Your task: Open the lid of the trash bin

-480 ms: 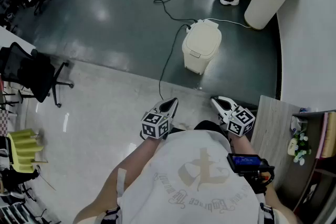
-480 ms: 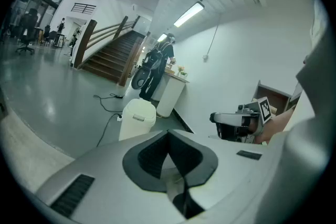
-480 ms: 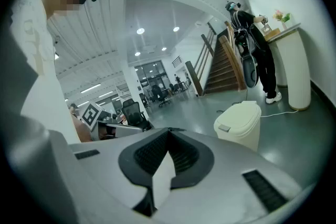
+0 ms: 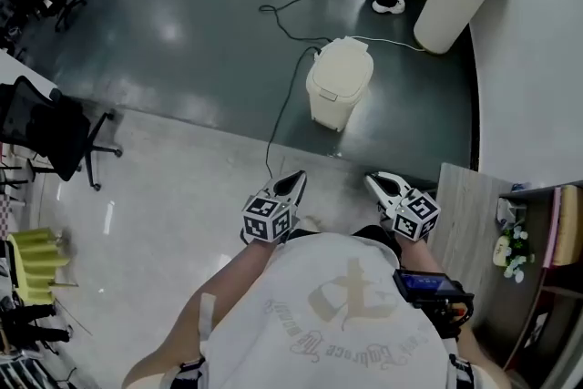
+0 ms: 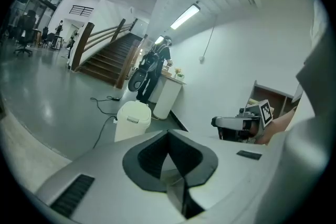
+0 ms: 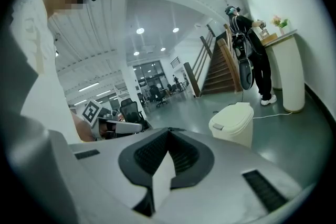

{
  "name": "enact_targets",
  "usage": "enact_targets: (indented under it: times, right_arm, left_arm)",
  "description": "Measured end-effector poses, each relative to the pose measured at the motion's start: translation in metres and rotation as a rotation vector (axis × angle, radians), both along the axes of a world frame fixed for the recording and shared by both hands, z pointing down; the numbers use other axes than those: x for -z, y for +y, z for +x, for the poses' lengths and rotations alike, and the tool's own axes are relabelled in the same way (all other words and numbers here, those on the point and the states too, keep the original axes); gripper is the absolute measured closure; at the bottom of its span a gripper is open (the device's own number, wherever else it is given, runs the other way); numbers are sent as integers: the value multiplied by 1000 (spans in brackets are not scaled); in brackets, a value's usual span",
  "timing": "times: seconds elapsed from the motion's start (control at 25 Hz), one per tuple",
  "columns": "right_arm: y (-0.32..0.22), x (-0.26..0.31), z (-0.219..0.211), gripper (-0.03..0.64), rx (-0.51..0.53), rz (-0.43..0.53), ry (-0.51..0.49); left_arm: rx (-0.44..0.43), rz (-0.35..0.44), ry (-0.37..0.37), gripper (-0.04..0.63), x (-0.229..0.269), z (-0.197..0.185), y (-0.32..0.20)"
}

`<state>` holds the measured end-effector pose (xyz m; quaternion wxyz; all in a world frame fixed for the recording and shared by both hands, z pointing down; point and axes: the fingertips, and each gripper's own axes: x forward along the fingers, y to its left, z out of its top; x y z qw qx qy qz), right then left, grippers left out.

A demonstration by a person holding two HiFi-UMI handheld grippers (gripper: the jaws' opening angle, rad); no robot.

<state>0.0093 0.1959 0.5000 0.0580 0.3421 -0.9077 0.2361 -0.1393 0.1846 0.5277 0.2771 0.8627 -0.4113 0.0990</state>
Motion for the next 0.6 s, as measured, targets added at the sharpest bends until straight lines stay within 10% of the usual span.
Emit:
enact_targets:
  times: [0.6]
  right_arm:
    - [5,-2,-1,612,-16,-4,-1]
  left_arm:
    - [57,8,-7,581,3,-14,18]
